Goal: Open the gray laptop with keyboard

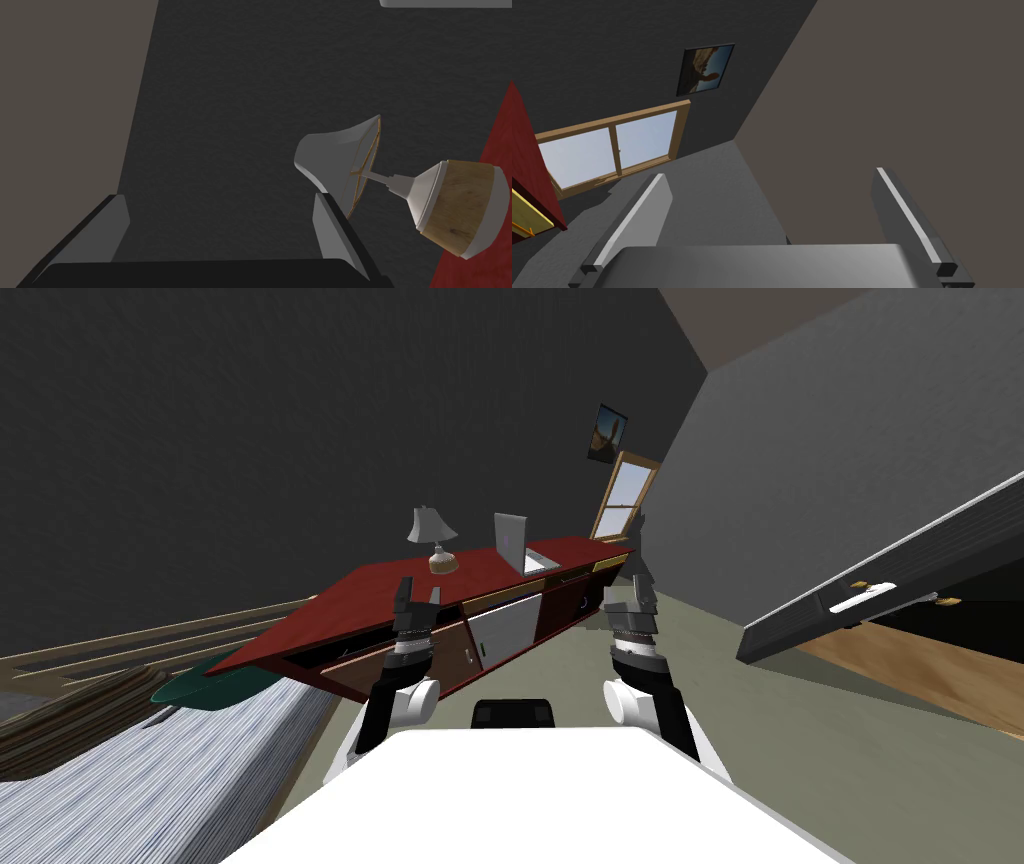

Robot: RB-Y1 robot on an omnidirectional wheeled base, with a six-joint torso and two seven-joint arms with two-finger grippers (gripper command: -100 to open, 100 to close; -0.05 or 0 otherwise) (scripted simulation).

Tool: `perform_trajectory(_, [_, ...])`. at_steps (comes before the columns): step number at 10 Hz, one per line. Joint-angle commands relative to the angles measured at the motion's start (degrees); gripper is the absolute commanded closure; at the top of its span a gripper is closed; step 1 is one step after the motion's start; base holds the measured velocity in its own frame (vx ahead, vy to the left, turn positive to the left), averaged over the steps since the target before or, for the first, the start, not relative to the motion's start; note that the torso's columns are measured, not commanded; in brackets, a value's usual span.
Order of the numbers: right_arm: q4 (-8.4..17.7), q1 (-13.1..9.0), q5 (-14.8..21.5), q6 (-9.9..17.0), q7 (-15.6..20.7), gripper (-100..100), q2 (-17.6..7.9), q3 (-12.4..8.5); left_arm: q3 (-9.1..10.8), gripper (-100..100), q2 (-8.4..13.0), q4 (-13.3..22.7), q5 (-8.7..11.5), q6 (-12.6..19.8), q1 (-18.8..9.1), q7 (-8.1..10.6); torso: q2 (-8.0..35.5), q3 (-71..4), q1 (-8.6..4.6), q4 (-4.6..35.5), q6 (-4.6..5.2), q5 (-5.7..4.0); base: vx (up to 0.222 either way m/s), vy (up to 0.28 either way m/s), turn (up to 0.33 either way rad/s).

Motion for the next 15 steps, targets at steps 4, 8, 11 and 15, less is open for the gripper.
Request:
perform_trajectory(4, [-0.01, 0.00, 0.00, 0.00, 0.00, 0, 0.00, 0.00, 0.00, 0, 0.00, -0.01, 0.00, 0.00, 0.00, 0.00, 14.22, -28.50, 0.00, 14.24, 0.00, 0.00, 0.000, 0.000, 0.000])
perform_trajectory(8, [-0.02, 0.00, 0.00, -0.01, 0.00, 0, 0.00, 0.00, 0.00, 0, 0.00, -0.02, 0.00, -0.01, 0.00, 0.00, 31.16, -62.27, 0.00, 31.14, 0.00, 0.00, 0.000, 0.000, 0.000])
perform_trajectory(11, [0.82, -0.91, 2.64, 0.69, 0.24, -100, -2.91, -0.02, 0.00, 0, 0.00, 0.00, 0.00, 0.00, 0.00, 0.00, 41.59, -83.11, 0.03, 41.50, -0.01, 0.01, -0.019, 0.011, 0.015])
perform_trajectory(15, [2.92, -3.12, 9.04, 2.27, 0.87, -100, -7.47, -0.06, -0.01, 0, 0.00, 0.02, 0.00, 0.00, -0.01, 0.00, 42.33, -84.54, 0.00, 42.29, 0.00, 0.00, -0.078, 0.023, 0.042])
